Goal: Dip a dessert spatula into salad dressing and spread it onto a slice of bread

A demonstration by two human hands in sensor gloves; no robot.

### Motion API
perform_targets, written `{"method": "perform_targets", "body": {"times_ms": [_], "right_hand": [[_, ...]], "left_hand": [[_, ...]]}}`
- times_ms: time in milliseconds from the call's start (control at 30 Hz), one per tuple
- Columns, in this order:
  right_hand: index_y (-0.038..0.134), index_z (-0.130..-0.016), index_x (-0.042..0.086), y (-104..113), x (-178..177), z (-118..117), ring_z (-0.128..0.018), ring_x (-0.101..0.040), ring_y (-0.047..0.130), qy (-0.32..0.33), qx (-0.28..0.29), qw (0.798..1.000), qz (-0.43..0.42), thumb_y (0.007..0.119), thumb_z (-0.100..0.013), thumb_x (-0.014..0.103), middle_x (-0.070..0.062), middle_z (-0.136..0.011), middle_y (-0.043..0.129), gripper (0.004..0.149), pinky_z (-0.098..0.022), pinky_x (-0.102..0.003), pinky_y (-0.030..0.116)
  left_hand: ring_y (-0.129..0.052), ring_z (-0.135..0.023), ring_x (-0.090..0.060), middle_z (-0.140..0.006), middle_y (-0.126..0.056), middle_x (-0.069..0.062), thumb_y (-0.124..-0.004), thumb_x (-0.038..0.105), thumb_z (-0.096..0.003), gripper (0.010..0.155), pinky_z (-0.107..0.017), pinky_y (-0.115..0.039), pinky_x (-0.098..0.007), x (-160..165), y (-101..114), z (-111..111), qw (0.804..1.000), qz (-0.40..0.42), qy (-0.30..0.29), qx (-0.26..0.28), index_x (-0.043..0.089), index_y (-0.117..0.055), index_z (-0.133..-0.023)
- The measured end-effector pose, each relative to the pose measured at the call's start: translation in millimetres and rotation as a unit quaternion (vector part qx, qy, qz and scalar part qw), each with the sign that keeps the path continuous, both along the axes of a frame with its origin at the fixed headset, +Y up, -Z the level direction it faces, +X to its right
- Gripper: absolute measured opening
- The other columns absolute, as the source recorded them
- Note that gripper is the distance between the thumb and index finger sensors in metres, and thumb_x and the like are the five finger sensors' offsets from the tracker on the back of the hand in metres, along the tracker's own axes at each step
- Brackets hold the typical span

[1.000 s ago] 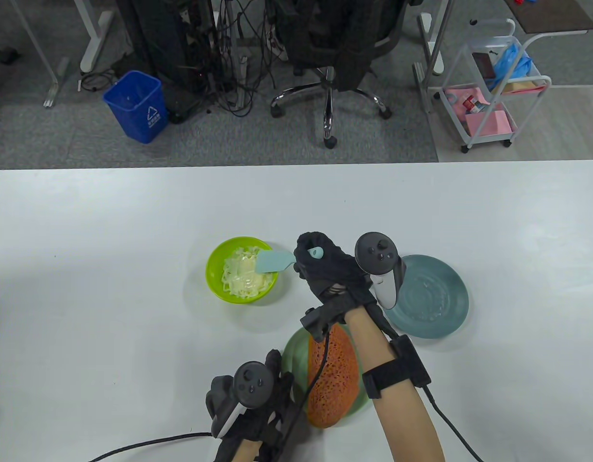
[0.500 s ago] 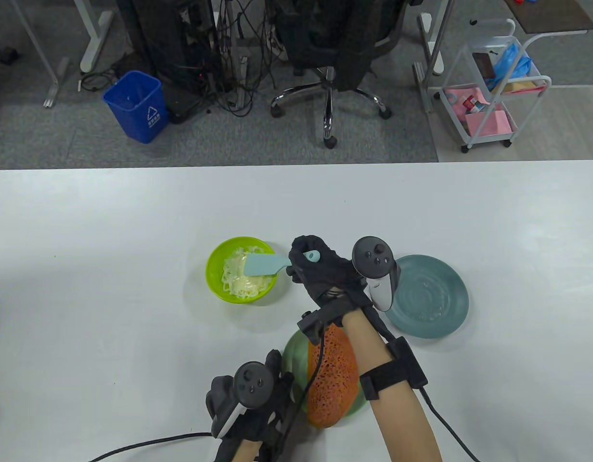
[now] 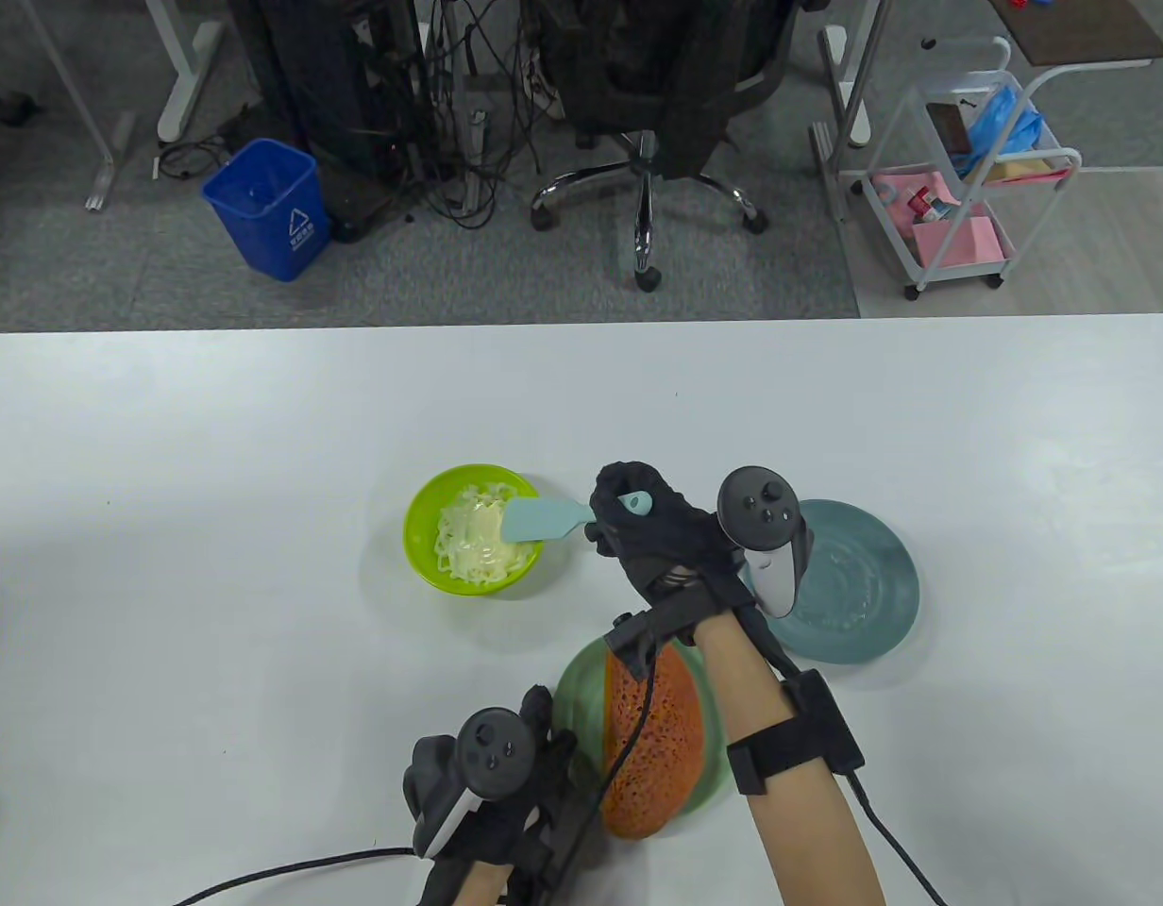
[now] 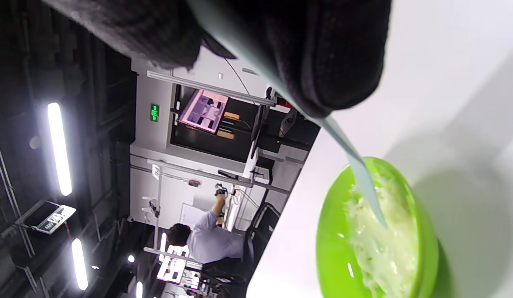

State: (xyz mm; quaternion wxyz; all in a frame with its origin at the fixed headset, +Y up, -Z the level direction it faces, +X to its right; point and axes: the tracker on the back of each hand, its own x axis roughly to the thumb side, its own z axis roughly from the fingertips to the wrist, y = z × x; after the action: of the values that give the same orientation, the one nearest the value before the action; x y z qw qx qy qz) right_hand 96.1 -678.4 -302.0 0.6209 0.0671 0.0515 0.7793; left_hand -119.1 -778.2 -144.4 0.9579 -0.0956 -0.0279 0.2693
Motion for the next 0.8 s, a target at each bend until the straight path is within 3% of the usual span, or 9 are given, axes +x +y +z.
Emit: {"method": "perform_targets", "body": {"times_ms": [433, 800], "right_hand": [[0.066, -0.094, 0.017, -11, 80, 42, -0.067, -0.046, 0.098, -0.028, 0.019, 0.986, -0.164, 0.080, -0.057, 0.042, -0.023, -0.095, 0.068, 0.047, -0.049, -0.042, 0.090], [0.077, -0.083, 0.015, -59, 148, 99, -0.045, -0.042, 0.106, -0.075, 0.071, 0.963, -0.247, 0.080, -0.056, 0.043, -0.022, -0.079, 0.083, 0.039, -0.031, -0.040, 0.094]], "left_hand": [[-0.110, -0.027, -0.009, -0.055, -0.104, 0.005, -0.086, 0.045, -0.0559, 0.062, -0.021, -0.094, -0.025, -1, 0, 0, 1.000, 0.002, -0.001, -0.004, 0.007, -0.073, -0.103], [-0.110, -0.027, -0.009, -0.055, -0.104, 0.005, -0.085, 0.045, -0.0560, 0.062, -0.021, -0.094, -0.025, -1, -1, 0, 1.000, -0.002, 0.001, -0.004, 0.007, -0.073, -0.103]]}}
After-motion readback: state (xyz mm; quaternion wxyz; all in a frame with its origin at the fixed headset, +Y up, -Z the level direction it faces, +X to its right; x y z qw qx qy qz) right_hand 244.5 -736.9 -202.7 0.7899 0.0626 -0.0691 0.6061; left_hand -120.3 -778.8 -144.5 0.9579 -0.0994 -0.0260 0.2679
